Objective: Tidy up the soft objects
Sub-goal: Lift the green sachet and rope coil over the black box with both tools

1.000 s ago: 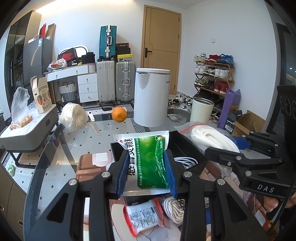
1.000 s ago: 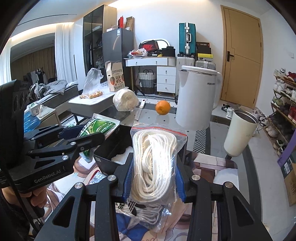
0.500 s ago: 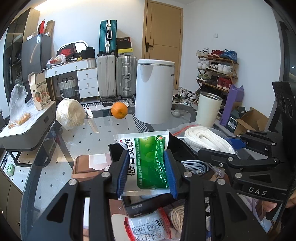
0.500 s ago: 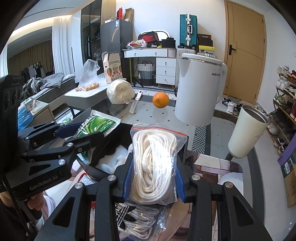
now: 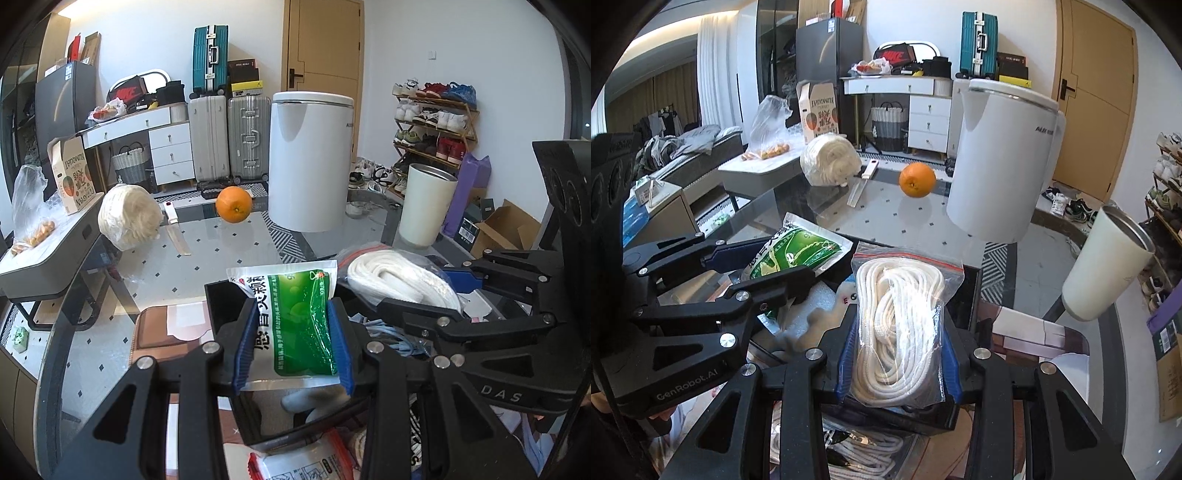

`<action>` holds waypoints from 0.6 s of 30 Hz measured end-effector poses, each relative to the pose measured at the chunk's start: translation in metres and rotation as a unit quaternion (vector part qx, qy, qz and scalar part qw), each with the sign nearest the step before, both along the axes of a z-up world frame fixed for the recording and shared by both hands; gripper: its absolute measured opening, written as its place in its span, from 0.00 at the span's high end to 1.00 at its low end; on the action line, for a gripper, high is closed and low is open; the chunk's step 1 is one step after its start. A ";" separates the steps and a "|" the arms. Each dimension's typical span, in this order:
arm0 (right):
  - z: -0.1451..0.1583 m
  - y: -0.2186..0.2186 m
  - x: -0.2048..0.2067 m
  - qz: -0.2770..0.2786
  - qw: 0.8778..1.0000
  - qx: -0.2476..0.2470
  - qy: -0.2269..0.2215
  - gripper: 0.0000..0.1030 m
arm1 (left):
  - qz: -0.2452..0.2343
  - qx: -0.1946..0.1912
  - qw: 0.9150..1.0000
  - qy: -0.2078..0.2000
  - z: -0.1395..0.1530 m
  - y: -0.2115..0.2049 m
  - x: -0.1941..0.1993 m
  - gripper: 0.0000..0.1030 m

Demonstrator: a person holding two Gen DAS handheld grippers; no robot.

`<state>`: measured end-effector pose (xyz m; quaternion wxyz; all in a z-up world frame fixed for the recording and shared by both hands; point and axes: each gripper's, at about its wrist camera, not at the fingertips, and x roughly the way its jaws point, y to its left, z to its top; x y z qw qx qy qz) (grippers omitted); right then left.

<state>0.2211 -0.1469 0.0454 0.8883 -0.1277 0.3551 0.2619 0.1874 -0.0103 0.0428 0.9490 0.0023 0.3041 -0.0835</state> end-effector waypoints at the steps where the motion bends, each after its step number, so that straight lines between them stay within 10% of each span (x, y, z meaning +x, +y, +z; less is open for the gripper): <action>1: -0.001 0.001 0.001 0.002 1.000 -0.003 0.000 0.62 | -0.001 0.000 1.000 0.002 -0.001 -0.001 0.002 0.65; 18: -0.019 0.019 0.027 0.024 0.996 -0.076 0.037 0.62 | -0.008 0.020 0.999 0.037 -0.017 -0.006 0.012 0.65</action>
